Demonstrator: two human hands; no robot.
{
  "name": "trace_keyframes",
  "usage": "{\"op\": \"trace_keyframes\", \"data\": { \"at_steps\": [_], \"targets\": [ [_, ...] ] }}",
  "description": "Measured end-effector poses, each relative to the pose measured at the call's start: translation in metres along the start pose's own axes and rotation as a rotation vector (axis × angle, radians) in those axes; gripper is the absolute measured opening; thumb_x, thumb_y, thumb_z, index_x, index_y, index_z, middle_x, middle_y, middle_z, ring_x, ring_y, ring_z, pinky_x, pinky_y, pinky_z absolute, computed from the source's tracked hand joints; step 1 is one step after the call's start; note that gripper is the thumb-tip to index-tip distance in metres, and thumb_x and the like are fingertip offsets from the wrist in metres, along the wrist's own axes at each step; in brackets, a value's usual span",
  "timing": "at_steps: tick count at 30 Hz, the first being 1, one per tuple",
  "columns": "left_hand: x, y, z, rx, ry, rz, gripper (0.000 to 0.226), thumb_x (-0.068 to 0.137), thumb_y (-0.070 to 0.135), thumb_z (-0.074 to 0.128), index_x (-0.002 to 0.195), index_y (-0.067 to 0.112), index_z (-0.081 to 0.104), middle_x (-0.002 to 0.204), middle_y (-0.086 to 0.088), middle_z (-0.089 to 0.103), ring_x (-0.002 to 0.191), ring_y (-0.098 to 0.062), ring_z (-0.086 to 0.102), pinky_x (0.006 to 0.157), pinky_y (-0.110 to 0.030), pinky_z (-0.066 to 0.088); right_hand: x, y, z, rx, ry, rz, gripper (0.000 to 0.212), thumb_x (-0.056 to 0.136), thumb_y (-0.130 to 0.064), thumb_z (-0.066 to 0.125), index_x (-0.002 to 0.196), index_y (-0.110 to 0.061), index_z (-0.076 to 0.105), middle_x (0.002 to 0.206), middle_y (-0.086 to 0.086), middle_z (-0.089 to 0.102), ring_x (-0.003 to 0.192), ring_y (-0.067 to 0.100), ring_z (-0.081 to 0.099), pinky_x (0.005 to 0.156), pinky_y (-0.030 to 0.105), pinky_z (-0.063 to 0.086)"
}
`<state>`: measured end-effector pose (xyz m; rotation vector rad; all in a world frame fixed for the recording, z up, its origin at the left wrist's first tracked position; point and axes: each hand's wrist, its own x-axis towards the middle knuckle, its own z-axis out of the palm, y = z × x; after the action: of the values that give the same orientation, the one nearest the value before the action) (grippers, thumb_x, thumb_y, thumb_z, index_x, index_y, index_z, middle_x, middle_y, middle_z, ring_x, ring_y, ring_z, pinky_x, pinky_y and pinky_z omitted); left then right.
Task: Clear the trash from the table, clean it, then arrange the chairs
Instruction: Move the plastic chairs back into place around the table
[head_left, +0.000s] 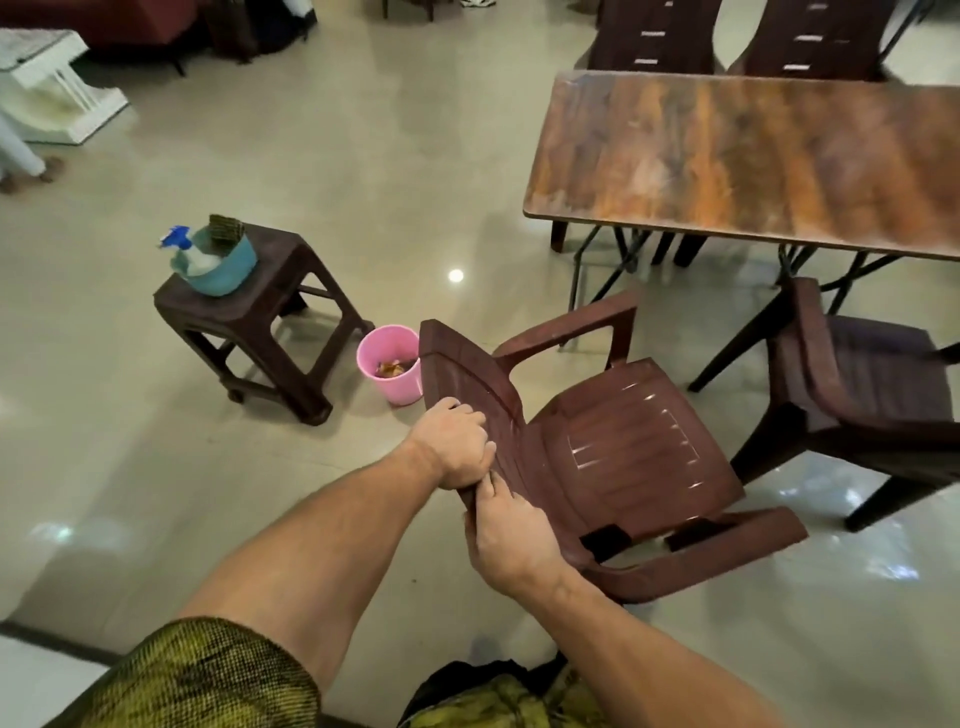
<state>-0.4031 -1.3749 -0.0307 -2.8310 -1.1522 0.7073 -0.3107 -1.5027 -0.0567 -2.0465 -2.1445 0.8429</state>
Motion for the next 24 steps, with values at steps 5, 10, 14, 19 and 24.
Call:
{"op": "trace_keyframes", "data": {
  "at_steps": [5, 10, 14, 19, 24],
  "targets": [
    [0.007, 0.002, -0.007, -0.017, -0.03, -0.037, 0.058, 0.106, 0.04, 0.021, 0.113, 0.015, 0.074, 0.125, -0.004, 0.064, 0.117, -0.022, 0.054, 0.106, -0.041, 0.037, 0.001, 0.012, -0.01, -0.02, 0.095, -0.078, 0.055, 0.1, -0.034, 0.04, 0.149, -0.011, 0.032, 0.141, 0.002, 0.051, 0.108, 0.03, 0.062, 0.079, 0.044, 0.05],
    [0.019, 0.017, -0.009, -0.038, -0.039, -0.058, 0.057, 0.105, 0.04, 0.022, 0.114, 0.015, 0.073, 0.125, -0.004, 0.063, 0.119, -0.022, 0.053, 0.103, -0.042, 0.038, -0.004, 0.043, -0.015, -0.066, 0.14, -0.161, 0.055, 0.096, -0.037, 0.041, 0.147, -0.016, 0.039, 0.13, -0.003, 0.06, 0.099, 0.027, 0.066, 0.068, 0.043, 0.053],
    [0.03, 0.027, -0.013, -0.055, -0.053, -0.084, 0.057, 0.105, 0.04, 0.022, 0.114, 0.014, 0.072, 0.124, -0.004, 0.064, 0.119, -0.022, 0.053, 0.1, -0.043, 0.038, -0.006, 0.068, -0.024, -0.101, 0.171, -0.232, 0.049, 0.092, -0.044, 0.044, 0.133, -0.018, 0.051, 0.119, -0.005, 0.063, 0.093, 0.024, 0.067, 0.063, 0.04, 0.054],
    [0.054, 0.043, -0.026, -0.093, -0.08, -0.144, 0.055, 0.104, 0.04, 0.025, 0.118, 0.011, 0.07, 0.129, -0.007, 0.064, 0.123, -0.023, 0.054, 0.103, -0.044, 0.038, -0.004, 0.106, -0.047, -0.165, 0.205, -0.349, 0.05, 0.091, -0.049, 0.046, 0.133, -0.022, 0.052, 0.113, -0.006, 0.065, 0.087, 0.024, 0.068, 0.059, 0.038, 0.054],
    [0.089, 0.072, -0.042, -0.176, -0.105, -0.223, 0.057, 0.104, 0.042, 0.025, 0.117, 0.009, 0.07, 0.127, -0.011, 0.067, 0.119, -0.027, 0.059, 0.102, -0.043, 0.044, 0.001, 0.17, -0.078, -0.216, 0.225, -0.495, 0.051, 0.092, -0.049, 0.05, 0.138, -0.027, 0.05, 0.117, -0.007, 0.067, 0.087, 0.022, 0.069, 0.061, 0.035, 0.056]
  ]
}}
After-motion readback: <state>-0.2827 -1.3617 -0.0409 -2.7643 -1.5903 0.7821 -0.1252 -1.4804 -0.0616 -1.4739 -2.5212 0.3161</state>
